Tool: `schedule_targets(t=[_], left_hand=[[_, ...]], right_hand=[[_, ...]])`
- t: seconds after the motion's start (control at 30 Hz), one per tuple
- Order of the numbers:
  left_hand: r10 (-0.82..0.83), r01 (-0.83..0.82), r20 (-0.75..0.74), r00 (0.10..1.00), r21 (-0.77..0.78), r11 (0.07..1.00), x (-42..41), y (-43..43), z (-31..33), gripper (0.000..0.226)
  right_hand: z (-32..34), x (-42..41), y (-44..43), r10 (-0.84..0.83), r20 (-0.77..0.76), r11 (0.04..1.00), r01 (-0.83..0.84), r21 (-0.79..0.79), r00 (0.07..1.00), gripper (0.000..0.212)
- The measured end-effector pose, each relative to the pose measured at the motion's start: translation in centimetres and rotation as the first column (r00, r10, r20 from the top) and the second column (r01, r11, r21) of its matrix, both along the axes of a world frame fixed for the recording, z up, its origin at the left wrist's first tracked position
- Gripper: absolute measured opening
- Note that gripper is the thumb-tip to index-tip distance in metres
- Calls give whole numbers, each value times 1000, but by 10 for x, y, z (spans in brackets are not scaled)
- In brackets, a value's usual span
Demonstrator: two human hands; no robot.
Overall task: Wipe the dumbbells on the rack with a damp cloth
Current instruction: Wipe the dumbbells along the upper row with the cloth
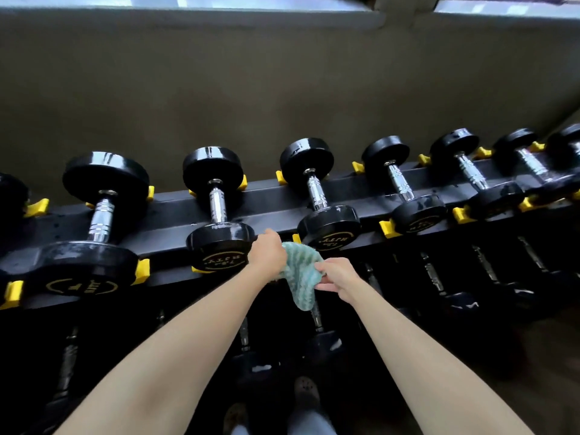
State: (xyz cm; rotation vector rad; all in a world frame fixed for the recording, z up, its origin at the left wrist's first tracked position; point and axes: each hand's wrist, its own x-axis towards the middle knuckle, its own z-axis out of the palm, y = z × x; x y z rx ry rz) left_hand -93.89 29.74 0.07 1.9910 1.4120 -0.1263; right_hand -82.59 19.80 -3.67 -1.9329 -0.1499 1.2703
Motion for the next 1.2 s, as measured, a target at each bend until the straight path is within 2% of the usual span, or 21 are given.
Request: schedule_targets(t=[0.07,0.1,0.17,0.27,0.4,0.53,0.63,0.73,0.83,0.93,1.0,1.07,1.2], left_hand=[[170,-163,36,985,-149,975,20,3,-8,25],[277,-252,67,958,-259,933,27,5,-11,25],[438,-371,122,891,-362,855,41,10,-18,23],[452,-410,206,868,-218,886,60,15,-21,16],[388,-418,370,844,1,908,74,7,-9,28],[240,-372,491,837,190,908,79,-5,-2,28],[88,-279,512,854,309,909,85,-10,8,26],[-3,-176,512,859,301,937,101,-9,20,23],[119,-226,493,862,164,960,111,2,31,24],[265,-364,521,812,95,927,104,20,45,20],[346,-471,506,790,140,871,89,37,54,21],[407,-544,492,769,169,822,68,55,63,27],[426,-597,545,723,181,782,15,95,81,22]], right_hand=[[-4,11,9,-9,-20,1000,9,-5,1000,4],[-4,14,13,-21,-21,1000,20,-11,1000,3],[-8,22,18,-67,-28,998,67,-16,997,14],[-7,38,19,-125,-52,992,126,17,991,14],[9,57,15,-46,26,995,44,88,999,4],[22,66,8,-82,74,985,70,156,994,18],[29,71,6,-128,86,964,103,244,988,12],[39,81,13,-221,143,942,173,288,965,13],[52,92,23,-305,199,917,230,327,931,17],[70,99,37,-283,232,909,184,373,931,15],[78,96,55,-238,253,907,122,402,938,27],[85,88,74,-163,274,908,35,418,948,28],[100,58,123,131,320,868,-265,420,938,33]])
